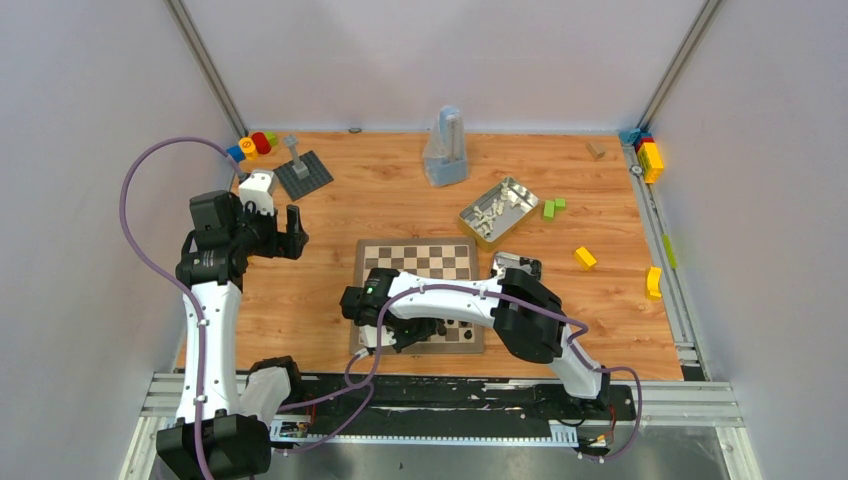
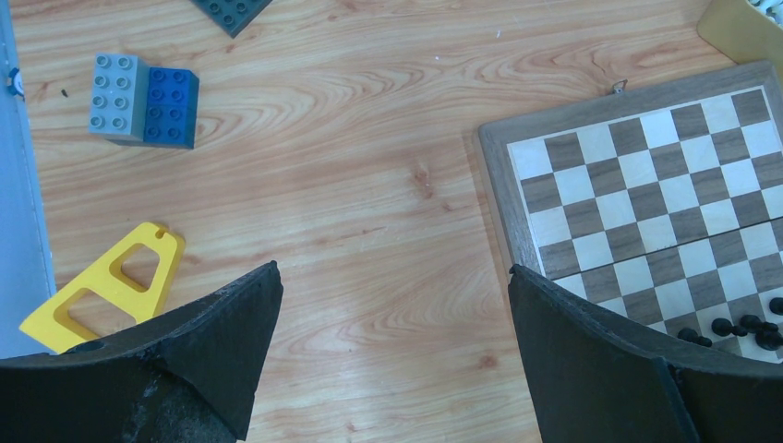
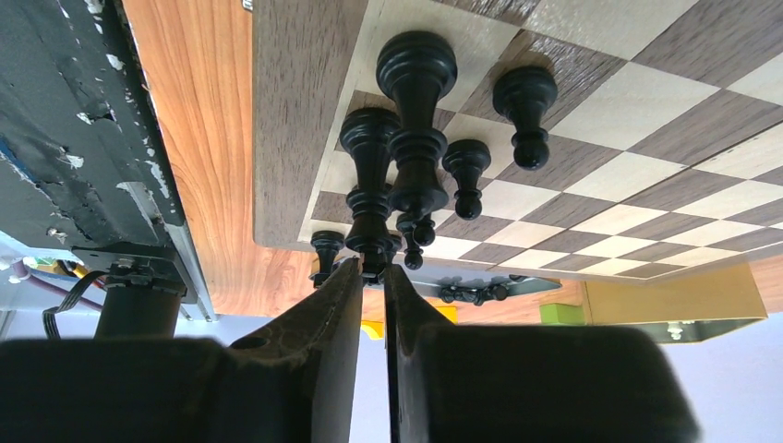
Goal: Set up the chess pieces on the board
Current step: Place the chess piece on the chessboard.
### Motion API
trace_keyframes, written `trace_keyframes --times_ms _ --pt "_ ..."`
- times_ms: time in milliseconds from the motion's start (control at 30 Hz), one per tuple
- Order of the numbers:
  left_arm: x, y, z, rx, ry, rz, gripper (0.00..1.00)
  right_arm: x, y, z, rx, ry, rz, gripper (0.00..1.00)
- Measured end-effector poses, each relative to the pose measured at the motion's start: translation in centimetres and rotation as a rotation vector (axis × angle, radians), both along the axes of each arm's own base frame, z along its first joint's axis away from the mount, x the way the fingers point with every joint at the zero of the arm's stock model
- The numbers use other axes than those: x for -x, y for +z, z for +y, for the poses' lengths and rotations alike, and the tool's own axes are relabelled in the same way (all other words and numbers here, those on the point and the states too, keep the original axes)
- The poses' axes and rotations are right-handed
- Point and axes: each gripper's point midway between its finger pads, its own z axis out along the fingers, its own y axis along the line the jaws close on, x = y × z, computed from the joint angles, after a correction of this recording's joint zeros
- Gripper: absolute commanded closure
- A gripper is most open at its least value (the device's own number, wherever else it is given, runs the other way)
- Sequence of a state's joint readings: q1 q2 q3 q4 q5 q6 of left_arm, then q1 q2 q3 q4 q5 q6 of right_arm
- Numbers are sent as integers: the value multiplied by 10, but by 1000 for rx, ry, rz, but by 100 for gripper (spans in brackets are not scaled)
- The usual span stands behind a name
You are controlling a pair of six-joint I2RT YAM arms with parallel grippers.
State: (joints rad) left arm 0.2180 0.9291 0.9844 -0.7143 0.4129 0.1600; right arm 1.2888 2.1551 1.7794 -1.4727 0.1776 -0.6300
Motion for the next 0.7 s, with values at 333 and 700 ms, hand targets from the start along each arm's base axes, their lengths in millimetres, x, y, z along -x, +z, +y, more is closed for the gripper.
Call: trace_keyframes --times_ms 333,700 --pt "0 0 0 0 0 0 0 1 1 -2 7 -1 6 92" --pt "0 0 0 0 0 0 0 8 3 4 -20 -9 41 95"
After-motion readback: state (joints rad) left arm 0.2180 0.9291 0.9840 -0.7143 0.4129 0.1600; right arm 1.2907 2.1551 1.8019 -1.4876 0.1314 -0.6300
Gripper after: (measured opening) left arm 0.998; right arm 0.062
